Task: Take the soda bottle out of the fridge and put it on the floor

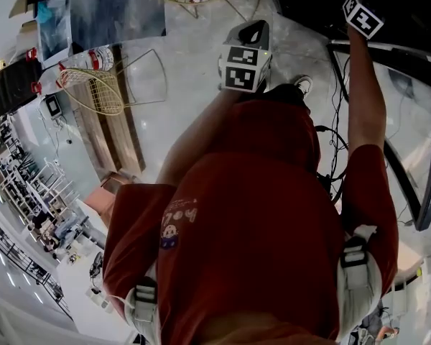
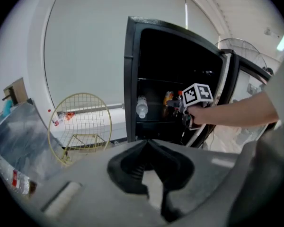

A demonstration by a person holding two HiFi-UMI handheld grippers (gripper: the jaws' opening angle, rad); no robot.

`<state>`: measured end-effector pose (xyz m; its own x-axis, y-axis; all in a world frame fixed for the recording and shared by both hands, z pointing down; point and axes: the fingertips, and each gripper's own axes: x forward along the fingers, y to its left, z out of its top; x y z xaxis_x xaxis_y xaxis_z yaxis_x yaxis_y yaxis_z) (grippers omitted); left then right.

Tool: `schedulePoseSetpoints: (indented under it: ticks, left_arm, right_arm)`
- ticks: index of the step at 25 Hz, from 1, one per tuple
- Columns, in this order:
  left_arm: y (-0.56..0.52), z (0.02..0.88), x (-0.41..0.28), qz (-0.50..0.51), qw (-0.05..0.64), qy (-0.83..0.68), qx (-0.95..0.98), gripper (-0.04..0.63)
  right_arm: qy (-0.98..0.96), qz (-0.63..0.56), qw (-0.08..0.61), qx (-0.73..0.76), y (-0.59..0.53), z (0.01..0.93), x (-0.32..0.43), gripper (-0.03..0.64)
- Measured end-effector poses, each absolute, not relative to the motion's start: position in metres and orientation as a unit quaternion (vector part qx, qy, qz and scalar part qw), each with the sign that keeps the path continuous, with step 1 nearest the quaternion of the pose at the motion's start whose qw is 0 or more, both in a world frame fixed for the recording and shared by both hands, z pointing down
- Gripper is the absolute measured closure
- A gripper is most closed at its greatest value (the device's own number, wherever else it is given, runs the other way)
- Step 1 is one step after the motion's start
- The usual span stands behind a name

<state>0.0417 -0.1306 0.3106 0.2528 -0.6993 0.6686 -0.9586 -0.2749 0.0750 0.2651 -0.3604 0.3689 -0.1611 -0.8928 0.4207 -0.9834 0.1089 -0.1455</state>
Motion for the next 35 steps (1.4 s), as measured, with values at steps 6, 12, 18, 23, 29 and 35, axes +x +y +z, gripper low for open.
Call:
schedulePoseSetpoints:
  ticks: [6,12,18,23,29,35]
  left_arm:
    - [-0.132,0.338,0.053,0.295,0.322,-0.515,0.737,0.595]
    - [-0.131,0.346,0.054,0.307,0.341,-0.506,0.730,0.595]
    - [-0.133,0.344,0.048,0.297,0.348,-0.526,0.717,0.595]
    - [-0.135,0.341,0.040,0.281,0.351,-0.536,0.715,0.595]
    - [-0.132,0.340,0.042,0.277,0.348,-0.541,0.713,0.595]
    - [-0.131,0.340,0.041,0.274,0.350,-0.539,0.716,0.595]
  right_arm:
    - [-0.730,0.206,0.114,0.642,-0.364,0.373,0.267,0.186]
    - [-0.725,0.226,0.117,0.640,-0.368,0.380,0.265,0.192]
    - [-0.708,0.230,0.118,0.657,-0.371,0.383,0.279,0.282]
    - [-0.708,0.223,0.136,0.656,-0.372,0.384,0.274,0.296]
    - [-0.713,0.216,0.146,0.650,-0.370,0.383,0.274,0.304]
    - [-0.722,0.215,0.157,0.639,-0.366,0.384,0.267,0.305]
